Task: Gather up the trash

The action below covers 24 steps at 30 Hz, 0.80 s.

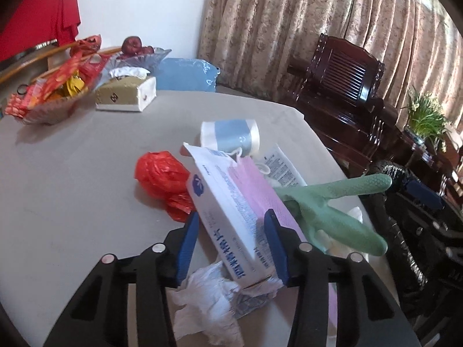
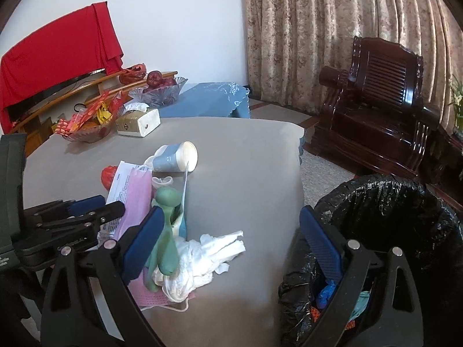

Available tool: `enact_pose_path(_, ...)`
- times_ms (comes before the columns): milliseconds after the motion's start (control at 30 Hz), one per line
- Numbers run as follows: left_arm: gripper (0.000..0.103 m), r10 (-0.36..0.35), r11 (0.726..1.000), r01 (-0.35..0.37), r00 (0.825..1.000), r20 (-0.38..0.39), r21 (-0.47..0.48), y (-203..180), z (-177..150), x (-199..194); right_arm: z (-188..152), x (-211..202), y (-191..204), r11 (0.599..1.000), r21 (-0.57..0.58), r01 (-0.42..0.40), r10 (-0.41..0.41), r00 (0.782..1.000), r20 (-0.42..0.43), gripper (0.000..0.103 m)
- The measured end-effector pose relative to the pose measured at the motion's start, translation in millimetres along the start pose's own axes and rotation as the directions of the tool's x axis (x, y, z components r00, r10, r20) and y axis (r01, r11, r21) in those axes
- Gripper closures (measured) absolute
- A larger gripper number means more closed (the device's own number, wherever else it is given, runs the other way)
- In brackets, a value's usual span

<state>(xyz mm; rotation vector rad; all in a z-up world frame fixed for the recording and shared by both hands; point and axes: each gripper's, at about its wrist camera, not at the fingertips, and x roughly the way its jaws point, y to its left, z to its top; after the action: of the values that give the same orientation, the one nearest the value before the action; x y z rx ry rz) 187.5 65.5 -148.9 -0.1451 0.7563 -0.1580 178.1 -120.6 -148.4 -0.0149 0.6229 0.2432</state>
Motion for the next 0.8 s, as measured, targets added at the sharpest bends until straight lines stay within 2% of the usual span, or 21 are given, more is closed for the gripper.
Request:
enact_pose_path(100, 0.064, -0.039, 0.999, 0.039, 0.999, -0.013, -0.035, 1, 1, 4, 0, 0, 2, 1.000, -0.010, 0.000, 0.000, 1.000, 0.000, 0.011)
enact_pose_path(333, 0.103, -0.047, 0.997, 0.048, 0.999, 0.026, -0.057, 8, 9, -5, 4, 1, 11, 1.000, -0.017, -0.003, 0.003, 1.000, 0.010, 0.011)
enact_pose_path(467, 0.103, -0.081, 0.993, 0.080, 0.997, -0.002, -0.081, 10, 9, -1, 4, -1, 16, 0.999, -0.032, -0.008, 0.009, 1.000, 0.012, 0.011)
enact_pose_path(567, 0.101, -0.046, 0.995, 0.045, 0.999, -0.005, -0.087, 10, 5, 1, 5, -3, 16, 0.999, -0.034, -0.007, 0.007, 1.000, 0.016, 0.011)
enact_pose_path(600, 0.097, -0.037, 0.996, 0.037, 0.999, -0.005, -0.084, 10, 5, 1, 5, -4, 15, 0.999, -0.035, -0.004, 0.004, 1.000, 0.017, 0.011)
enact_pose_path(667, 0.081, -0.011, 0.997, 0.010, 1.000, -0.007, -0.076, 11, 5, -1, 5, -5, 13, 1.000, -0.030, -0.002, 0.002, 1.000, 0.019, 0.011)
enact_pose_path(700, 0.067, -0.001, 0.997, 0.001, 1.000, -0.009, -0.079, 13, 4, -1, 5, -5, 12, 1.000, -0.027, -0.002, 0.002, 1.000, 0.021, 0.011)
enact_pose_path(733, 0.059, 0.003, 0.996, -0.004, 1.000, -0.013, -0.086, 15, 3, -1, 5, -6, 11, 1.000, -0.025, -0.002, 0.002, 1.000, 0.022, 0.011)
enact_pose_path(800, 0.059, -0.007, 0.993, 0.004, 1.000, -0.031, -0.114, 21, 0, 2, 4, -5, 12, 1.000, -0.027, -0.003, 0.004, 1.000, 0.021, 0.011)
